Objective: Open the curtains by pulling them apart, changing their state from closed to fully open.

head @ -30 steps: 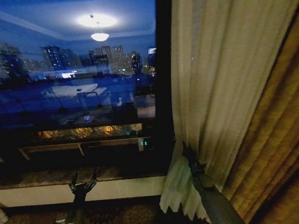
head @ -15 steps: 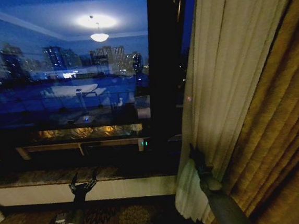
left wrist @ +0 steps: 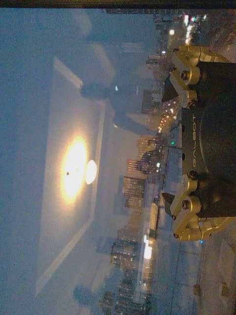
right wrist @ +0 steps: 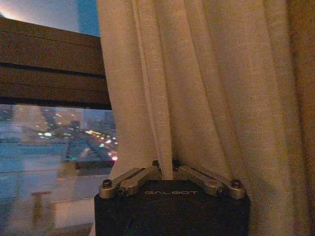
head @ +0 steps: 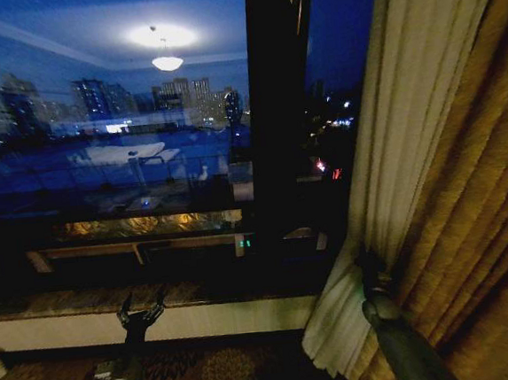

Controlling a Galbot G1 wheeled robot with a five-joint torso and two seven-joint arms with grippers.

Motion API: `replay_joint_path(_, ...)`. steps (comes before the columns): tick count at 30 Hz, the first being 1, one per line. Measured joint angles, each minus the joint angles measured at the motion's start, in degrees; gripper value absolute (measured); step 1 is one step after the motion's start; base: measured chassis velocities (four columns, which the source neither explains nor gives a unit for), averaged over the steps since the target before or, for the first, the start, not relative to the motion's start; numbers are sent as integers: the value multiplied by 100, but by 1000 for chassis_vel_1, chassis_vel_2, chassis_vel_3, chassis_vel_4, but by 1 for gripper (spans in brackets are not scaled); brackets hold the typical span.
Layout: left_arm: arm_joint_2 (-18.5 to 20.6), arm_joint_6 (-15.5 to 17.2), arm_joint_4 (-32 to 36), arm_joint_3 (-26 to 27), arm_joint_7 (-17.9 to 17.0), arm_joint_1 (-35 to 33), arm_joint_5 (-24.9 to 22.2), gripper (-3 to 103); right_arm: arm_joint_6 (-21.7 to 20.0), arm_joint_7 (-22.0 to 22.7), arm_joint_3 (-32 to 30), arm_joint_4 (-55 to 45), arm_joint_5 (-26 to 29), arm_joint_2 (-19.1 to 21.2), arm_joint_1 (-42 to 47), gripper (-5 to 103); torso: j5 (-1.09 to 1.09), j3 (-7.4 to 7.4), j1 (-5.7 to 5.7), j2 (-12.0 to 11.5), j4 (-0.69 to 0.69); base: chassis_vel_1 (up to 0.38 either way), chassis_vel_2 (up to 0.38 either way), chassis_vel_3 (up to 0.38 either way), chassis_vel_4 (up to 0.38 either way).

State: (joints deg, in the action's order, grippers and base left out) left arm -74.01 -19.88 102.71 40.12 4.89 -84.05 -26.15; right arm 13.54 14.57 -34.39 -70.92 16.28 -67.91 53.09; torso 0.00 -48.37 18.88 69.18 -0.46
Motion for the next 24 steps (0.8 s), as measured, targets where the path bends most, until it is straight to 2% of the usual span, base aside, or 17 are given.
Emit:
replay_joint_path(7, 0, 0, 0, 0, 1, 0, 0, 100, -62, -73, 105, -575, -12, -48, 401, -3, 0, 0, 0, 0, 0, 0, 0, 0, 0)
replay_joint_path(9, 0, 0, 0, 0, 1, 0, 0, 100, -207, -478, 247, -1183, 87, -105, 758, 7, -2, 0, 0, 0, 0, 0, 0, 0, 0)
replay_joint_path(12, 0, 0, 0, 0, 1, 0, -1, 100, -287, -656, 334, -1506, 112, -143, 972, 17, -1, 0, 0, 0, 0, 0, 0, 0, 0)
replay_joint_path(13, 0, 0, 0, 0, 1, 0, -1, 100, -322, -703, 397, -1695, 117, -161, 1106, 17, -1, 0, 0, 0, 0, 0, 0, 0, 0)
replay_joint_path(14, 0, 0, 0, 0, 1, 0, 0, 100, -392, -728, 502, -2003, 119, -186, 1321, 28, -1, 0, 0, 0, 0, 0, 0, 0, 0)
replay_joint_path(16, 0, 0, 0, 0, 1, 0, -1, 100, -419, -725, 545, -2145, 119, -195, 1425, 28, 0, 0, 0, 0, 0, 0, 0, 0, 0)
replay_joint_path(20, 0, 0, 0, 0, 1, 0, -1, 100, -543, -614, 636, -2817, 159, -217, 1899, 49, -2, 0, 0, 0, 1, 0, 0, 0, 0)
replay_joint_path(23, 0, 0, 0, 0, 1, 0, -1, 100, -712, -655, 604, -3087, 120, -172, 2163, 55, -1, 0, 0, 0, 0, 0, 0, 0, 0)
replay_joint_path(24, 0, 0, 0, 0, 1, 0, 0, 100, -806, -707, 576, -3256, 100, -122, 2334, 61, -1, 0, 0, 0, -1, 0, 0, 0, 0)
